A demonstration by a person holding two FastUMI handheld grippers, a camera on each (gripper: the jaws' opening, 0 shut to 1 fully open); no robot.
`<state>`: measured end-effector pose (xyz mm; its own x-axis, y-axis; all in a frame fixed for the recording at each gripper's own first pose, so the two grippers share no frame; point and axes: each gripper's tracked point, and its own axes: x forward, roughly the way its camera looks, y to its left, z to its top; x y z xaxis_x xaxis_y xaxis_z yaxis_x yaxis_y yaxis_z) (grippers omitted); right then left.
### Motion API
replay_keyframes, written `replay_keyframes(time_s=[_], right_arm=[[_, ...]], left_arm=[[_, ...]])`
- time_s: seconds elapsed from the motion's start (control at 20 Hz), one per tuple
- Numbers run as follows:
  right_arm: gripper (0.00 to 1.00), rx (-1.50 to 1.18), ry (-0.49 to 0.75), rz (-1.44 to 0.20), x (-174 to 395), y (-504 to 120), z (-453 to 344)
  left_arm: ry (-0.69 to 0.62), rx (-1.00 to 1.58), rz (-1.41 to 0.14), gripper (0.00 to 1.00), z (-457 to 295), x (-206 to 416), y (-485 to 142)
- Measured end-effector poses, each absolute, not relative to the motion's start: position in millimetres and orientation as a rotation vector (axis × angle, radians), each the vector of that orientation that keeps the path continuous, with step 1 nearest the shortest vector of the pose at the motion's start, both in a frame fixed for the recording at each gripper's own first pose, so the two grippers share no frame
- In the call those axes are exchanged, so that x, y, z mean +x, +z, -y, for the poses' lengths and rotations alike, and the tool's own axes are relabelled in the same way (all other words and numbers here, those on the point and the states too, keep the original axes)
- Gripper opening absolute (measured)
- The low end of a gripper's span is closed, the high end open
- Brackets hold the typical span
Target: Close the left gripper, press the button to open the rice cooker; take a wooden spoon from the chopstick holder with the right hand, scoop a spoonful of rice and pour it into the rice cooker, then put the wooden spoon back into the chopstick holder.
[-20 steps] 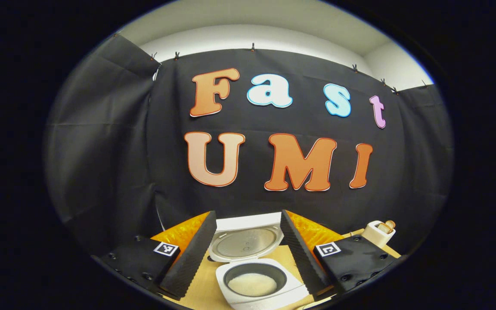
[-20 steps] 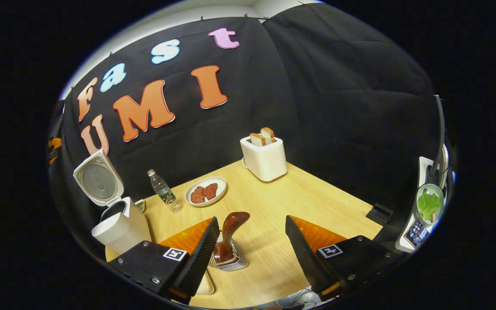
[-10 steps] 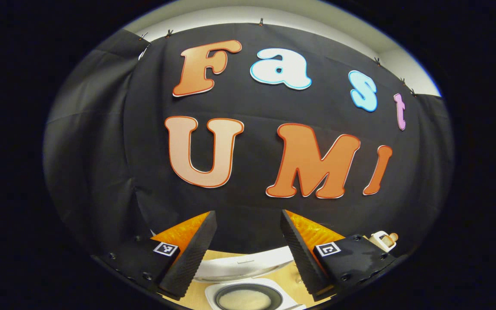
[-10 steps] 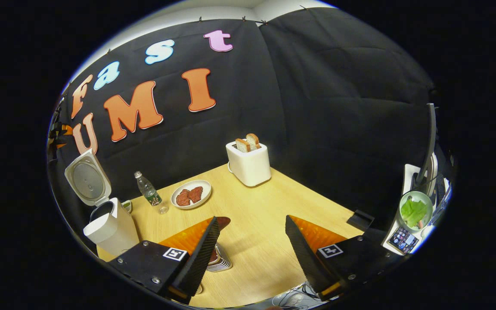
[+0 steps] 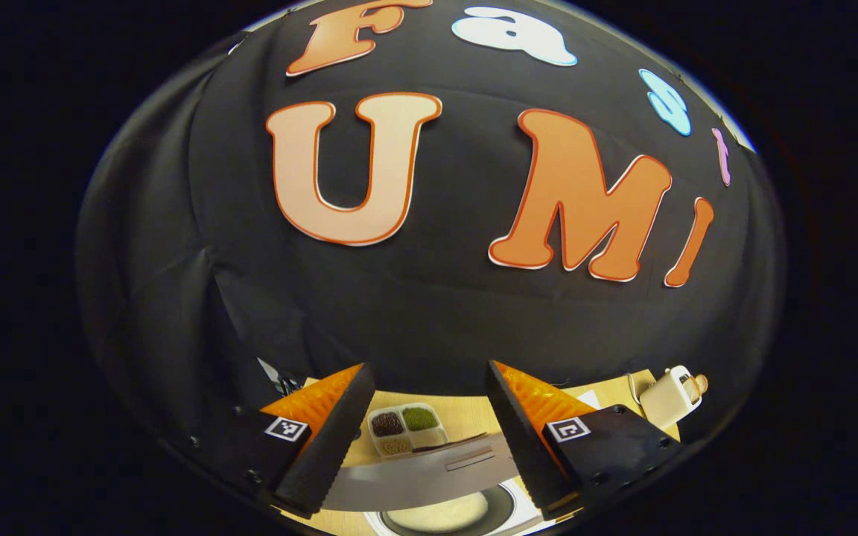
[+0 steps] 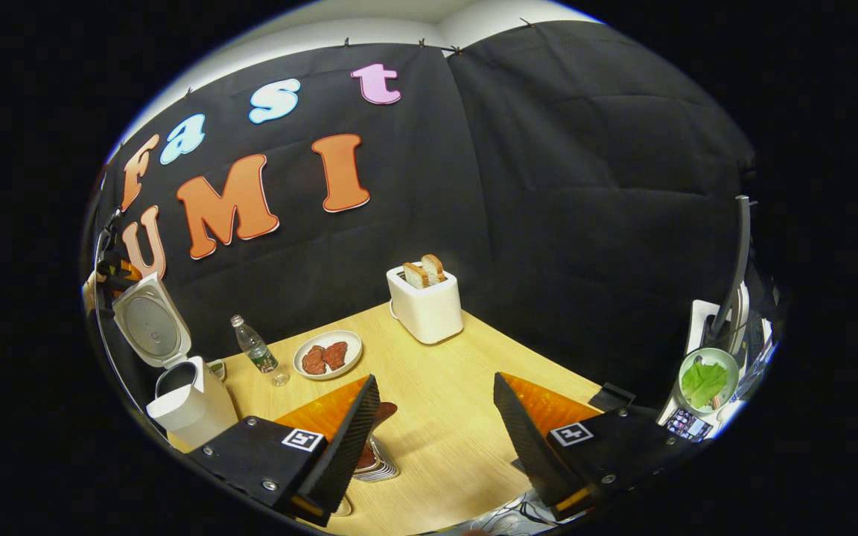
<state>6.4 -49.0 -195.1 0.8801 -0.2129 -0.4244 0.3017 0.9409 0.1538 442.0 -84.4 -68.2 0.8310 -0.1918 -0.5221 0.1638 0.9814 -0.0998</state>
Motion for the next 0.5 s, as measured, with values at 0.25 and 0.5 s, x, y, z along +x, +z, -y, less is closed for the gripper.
replay_keyframes(time_s=[0.25,0.5], right_arm=[[0.95,0.202,-0.221,-0.423,9.0,-198.1,33.2],[0.95,0.195,-0.134,-0.383,16.3,-182.3,9.6]], left_arm=[[-0.23,-0.075,-0.547,1.0,87.2,401.9,-73.8],[-0.253,-0.075,-0.562,1.0,97.0,341.6,-98.5]])
